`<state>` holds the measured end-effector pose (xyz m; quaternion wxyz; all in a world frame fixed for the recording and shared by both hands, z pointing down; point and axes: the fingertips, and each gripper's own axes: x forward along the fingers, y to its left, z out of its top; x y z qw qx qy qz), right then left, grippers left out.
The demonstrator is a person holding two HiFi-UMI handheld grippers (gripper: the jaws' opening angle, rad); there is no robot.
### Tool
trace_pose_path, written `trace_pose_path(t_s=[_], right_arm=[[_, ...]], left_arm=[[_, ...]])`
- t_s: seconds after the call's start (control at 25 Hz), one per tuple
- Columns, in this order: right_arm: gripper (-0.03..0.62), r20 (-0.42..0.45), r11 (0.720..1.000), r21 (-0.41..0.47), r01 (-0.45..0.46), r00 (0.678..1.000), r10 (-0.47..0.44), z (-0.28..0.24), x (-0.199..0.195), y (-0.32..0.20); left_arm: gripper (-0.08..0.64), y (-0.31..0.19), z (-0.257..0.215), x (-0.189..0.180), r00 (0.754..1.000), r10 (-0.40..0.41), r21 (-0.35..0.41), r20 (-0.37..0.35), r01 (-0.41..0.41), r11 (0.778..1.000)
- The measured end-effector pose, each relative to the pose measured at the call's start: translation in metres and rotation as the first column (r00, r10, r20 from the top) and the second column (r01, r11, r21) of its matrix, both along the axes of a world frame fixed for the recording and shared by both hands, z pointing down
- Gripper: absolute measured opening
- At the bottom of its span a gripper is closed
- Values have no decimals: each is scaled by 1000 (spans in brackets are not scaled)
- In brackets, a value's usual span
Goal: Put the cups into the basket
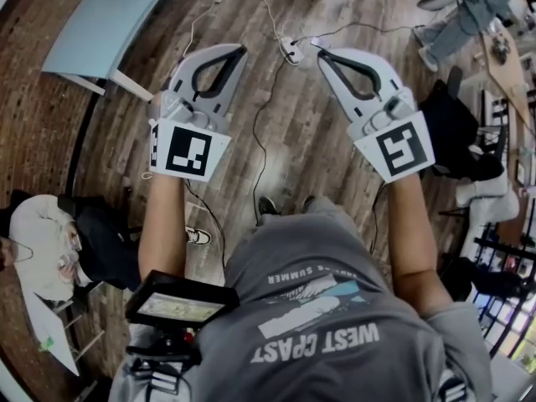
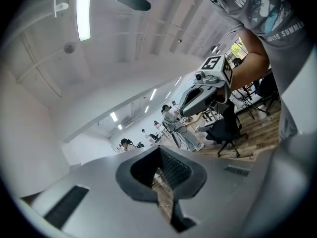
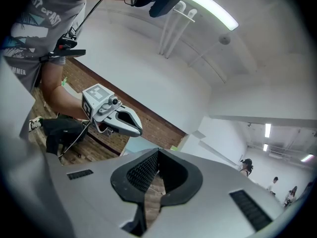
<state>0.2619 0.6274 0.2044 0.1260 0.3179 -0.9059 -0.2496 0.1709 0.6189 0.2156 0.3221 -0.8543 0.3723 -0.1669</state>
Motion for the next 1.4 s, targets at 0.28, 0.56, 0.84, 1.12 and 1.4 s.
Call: trace_pose_path(t_s=[0.28, 0.56, 0.84, 1.12, 1.4], right_arm=[[11, -23, 1000, -2, 5, 1000, -5, -3, -2, -17], [11, 9, 1000, -24, 13, 1000, -13, 2, 28, -71], [11, 42, 998, -28, 54, 998, -53, 4, 56, -133], [11, 48, 994, -18, 106, 993, -105, 0, 77, -177], [11, 79, 992, -36, 122, 990, -119, 3, 80, -205]], left_arm=[[0, -19, 2, 2, 1000, 3, -12, -20, -4, 1000], [0, -67, 12, 29, 1000, -15, -41, 3, 15, 999], [0, -124, 12, 60, 998, -43, -49, 43, 45, 998], [0, -165, 8, 81, 994, -87, -47, 72, 90, 995], [0, -188, 13, 81, 990, -110, -60, 84, 115, 992]])
